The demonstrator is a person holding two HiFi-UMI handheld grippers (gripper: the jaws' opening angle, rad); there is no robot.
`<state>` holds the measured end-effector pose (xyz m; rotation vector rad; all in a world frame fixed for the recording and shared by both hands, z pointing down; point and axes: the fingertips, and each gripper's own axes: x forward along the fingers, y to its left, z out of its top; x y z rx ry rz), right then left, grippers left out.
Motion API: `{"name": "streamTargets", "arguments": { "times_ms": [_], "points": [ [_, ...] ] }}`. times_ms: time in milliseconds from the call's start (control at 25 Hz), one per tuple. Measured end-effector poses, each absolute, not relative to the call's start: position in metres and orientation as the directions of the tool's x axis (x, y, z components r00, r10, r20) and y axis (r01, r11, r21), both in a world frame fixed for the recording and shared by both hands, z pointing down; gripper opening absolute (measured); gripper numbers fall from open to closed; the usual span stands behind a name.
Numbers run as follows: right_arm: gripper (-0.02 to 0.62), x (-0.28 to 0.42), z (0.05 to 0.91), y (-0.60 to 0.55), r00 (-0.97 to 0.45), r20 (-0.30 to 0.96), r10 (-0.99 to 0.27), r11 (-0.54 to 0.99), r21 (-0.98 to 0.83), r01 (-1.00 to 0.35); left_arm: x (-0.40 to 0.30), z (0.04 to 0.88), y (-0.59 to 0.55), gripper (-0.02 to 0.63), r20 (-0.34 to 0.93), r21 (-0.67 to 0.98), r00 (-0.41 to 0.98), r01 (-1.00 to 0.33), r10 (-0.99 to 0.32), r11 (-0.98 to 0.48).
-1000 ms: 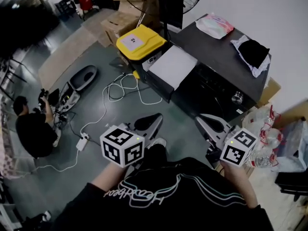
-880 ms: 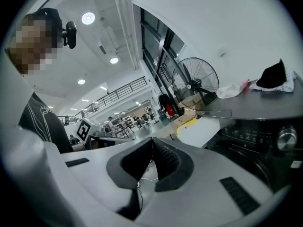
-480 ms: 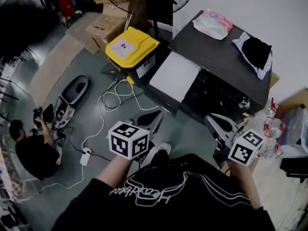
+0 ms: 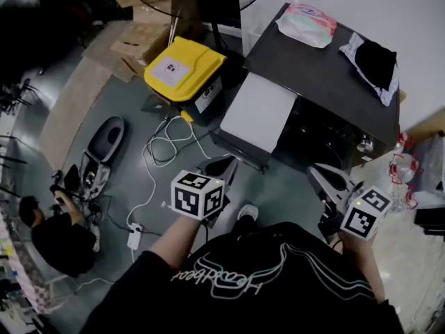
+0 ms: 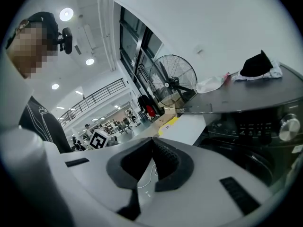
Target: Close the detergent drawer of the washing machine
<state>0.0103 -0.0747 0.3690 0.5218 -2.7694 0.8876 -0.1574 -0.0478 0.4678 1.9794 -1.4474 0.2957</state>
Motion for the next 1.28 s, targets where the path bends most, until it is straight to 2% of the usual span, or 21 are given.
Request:
{"name": "streamTargets", "arguments": {
  "times_ms": [440,960,1280],
  "points": [
    [0.027,0.014,0.416,-0.077,-0.884,0.330,-0.332,0.690,-0.554,-0.466,-0.165,0.519,-0.069,0.025,0.602,0.328,0.364,-0.924,-0.711,-0.196],
    [0.028,0.023,0.441,-0.090,-0.845,0.320,-0.429,0.602,-0.596,-0.531,-0.164,0.520,-0.078,0.023,0.584,0.373,0.397,-0.906,-0.708,-0.201],
    [0.028,0.020,0.442,-0.090,-0.839,0.314,-0.444,0.588,-0.604,-0.537,-0.165,0.519,-0.076,0.023,0.592,0.377,0.394,-0.907,-0.703,-0.190]
  ]
}}
